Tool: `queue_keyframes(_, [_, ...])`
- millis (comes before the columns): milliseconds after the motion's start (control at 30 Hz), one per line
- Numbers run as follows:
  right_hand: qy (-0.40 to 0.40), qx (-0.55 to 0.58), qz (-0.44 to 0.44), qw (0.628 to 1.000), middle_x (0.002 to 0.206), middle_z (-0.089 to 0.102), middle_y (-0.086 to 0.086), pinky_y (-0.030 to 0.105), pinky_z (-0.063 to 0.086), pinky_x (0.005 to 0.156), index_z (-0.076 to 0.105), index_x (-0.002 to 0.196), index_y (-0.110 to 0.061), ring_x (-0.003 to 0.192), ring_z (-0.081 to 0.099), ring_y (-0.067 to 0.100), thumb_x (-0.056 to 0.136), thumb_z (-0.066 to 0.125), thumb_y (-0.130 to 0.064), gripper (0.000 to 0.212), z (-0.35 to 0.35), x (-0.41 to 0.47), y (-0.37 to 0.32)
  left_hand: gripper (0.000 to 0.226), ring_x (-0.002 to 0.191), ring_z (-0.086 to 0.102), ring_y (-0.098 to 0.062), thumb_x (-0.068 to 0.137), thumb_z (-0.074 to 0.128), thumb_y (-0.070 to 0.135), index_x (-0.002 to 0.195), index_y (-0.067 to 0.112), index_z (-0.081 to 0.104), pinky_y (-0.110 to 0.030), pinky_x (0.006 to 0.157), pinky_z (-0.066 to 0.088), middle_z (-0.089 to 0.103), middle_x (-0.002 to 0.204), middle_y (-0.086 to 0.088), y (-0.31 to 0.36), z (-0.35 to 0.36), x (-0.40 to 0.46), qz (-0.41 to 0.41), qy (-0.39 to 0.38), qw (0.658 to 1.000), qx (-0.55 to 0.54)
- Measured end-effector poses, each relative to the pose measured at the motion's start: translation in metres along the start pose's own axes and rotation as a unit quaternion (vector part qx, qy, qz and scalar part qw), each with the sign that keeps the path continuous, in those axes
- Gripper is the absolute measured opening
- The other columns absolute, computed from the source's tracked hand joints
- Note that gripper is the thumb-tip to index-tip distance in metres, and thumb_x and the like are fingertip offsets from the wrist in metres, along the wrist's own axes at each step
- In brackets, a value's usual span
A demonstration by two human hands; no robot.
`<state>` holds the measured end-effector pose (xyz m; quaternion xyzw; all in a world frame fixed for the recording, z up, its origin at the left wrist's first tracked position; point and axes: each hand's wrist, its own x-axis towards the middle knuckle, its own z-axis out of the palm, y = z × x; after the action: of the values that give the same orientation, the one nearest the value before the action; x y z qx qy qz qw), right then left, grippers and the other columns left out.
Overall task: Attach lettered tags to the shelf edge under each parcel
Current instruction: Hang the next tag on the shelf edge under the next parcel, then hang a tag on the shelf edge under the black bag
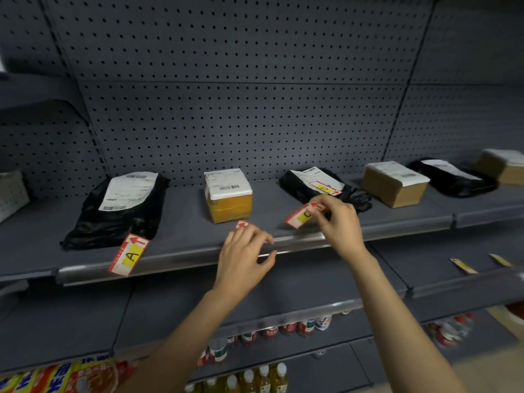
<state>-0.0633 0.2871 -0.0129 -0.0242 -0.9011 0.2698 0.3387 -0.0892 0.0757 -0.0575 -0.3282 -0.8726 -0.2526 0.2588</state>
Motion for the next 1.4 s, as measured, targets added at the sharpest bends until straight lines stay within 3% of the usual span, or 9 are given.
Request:
queue_keyframes(167, [0.0, 0.027, 0.079, 0.997, 0.091, 0.071, 0.005, 0.036, 0.05, 0.076, 0.064, 0.095, -0.014, 0.088, 0.064, 0.022, 0.088, 0.062, -0.027, 0.015, -0.06, 0.008, 0.06, 0.025, 0.084, 0.055, -0.019, 0.073, 0.072, 0.026, 0.094, 0.024, 0.059, -0.032, 0.072, 0.041, 0.058, 0.09, 0.002, 0.04, 0.034, 0.025, 0.041, -0.026, 0.999, 0.01])
queue_keyframes(467, [-0.044, 0.065, 0.072, 0.994, 0.08, 0.064, -0.006, 0.027, 0.039, 0.067, 0.062, 0.089, -0.021, 0.081, 0.059, 0.013, 0.088, 0.062, -0.027, 0.006, -0.104, 0.017, 0.138, 0.04, 0.091, 0.054, -0.021, 0.069, 0.076, 0.027, 0.105, 0.025, 0.059, -0.033, 0.078, 0.041, 0.059, 0.097, 0.001, 0.128, 0.119, 0.07, 0.01, -0.036, 0.999, 0.03])
queue_keyframes(567, [-0.076, 0.096, 0.05, 0.991, 0.082, 0.067, -0.004, 0.031, 0.045, 0.072, 0.063, 0.089, -0.02, 0.082, 0.06, 0.015, 0.087, 0.063, -0.025, 0.005, -0.105, 0.025, 0.151, 0.044, 0.086, 0.057, -0.023, 0.062, 0.083, 0.024, 0.101, 0.022, 0.061, -0.035, 0.073, 0.045, 0.06, 0.091, -0.001, 0.139, 0.134, 0.075, -0.016, -0.036, 0.997, 0.068])
queue_keyframes(733, [-0.118, 0.15, 0.024, 0.981, 0.086, 0.069, -0.003, 0.025, 0.048, 0.072, 0.063, 0.089, -0.022, 0.081, 0.063, 0.014, 0.087, 0.064, -0.022, 0.002, -0.099, 0.033, 0.17, 0.045, 0.076, 0.058, -0.022, 0.058, 0.086, 0.026, 0.096, 0.02, 0.062, -0.033, 0.065, 0.047, 0.062, 0.084, 0.0, 0.145, 0.15, 0.074, -0.036, -0.019, 0.987, 0.157])
queue_keyframes(867, [-0.137, 0.164, 0.011, 0.977, 0.085, 0.071, -0.002, 0.028, 0.051, 0.072, 0.063, 0.089, -0.024, 0.079, 0.066, 0.017, 0.086, 0.065, -0.02, 0.005, -0.088, 0.037, 0.177, 0.035, 0.071, 0.056, -0.021, 0.058, 0.085, 0.028, 0.081, 0.021, 0.06, -0.033, 0.063, 0.046, 0.059, 0.077, 0.002, 0.157, 0.152, 0.075, -0.077, -0.038, 0.976, 0.199])
queue_keyframes(1000, [-0.132, 0.153, -0.007, 0.979, 0.087, 0.072, 0.001, 0.037, 0.051, 0.078, 0.064, 0.089, -0.021, 0.082, 0.065, 0.021, 0.085, 0.065, -0.022, 0.005, -0.073, 0.037, 0.179, 0.023, 0.077, 0.053, -0.021, 0.065, 0.08, 0.028, 0.074, 0.021, 0.06, -0.033, 0.071, 0.041, 0.055, 0.078, 0.002, 0.163, 0.149, 0.076, -0.133, -0.047, 0.978, 0.157])
queue_keyframes(1133, [-0.176, 0.077, -0.077, 0.978, 0.093, 0.068, 0.0, 0.039, 0.041, 0.084, 0.067, 0.095, -0.021, 0.092, 0.06, 0.022, 0.085, 0.064, -0.026, 0.012, -0.059, 0.027, 0.178, 0.019, 0.079, 0.052, -0.019, 0.078, 0.067, 0.039, 0.076, 0.021, 0.069, -0.029, 0.075, 0.031, 0.059, 0.078, 0.002, 0.159, 0.138, 0.078, -0.151, -0.028, 0.985, 0.074])
queue_keyframes(1300, [-0.122, 0.087, -0.054, 0.987, 0.103, 0.062, -0.007, 0.034, 0.037, 0.087, 0.063, 0.1, -0.031, 0.096, 0.056, 0.01, 0.081, 0.062, -0.045, 0.024, -0.065, 0.046, 0.171, 0.012, 0.08, 0.055, -0.018, 0.083, 0.062, 0.031, 0.087, 0.023, 0.071, -0.029, 0.072, 0.032, 0.064, 0.08, 0.003, 0.154, 0.116, 0.092, -0.15, 0.045, 0.987, 0.041])
queue_keyframes(1400, [-0.105, 0.075, -0.034, 0.991, 0.106, 0.064, -0.003, 0.038, 0.041, 0.09, 0.062, 0.102, -0.027, 0.097, 0.059, 0.015, 0.084, 0.061, -0.038, 0.021, -0.067, 0.078, 0.158, 0.016, 0.085, 0.053, -0.015, 0.084, 0.061, 0.028, 0.098, 0.024, 0.066, -0.027, 0.076, 0.033, 0.063, 0.087, 0.004, 0.148, 0.101, 0.112, -0.161, 0.068, 0.984, 0.036])
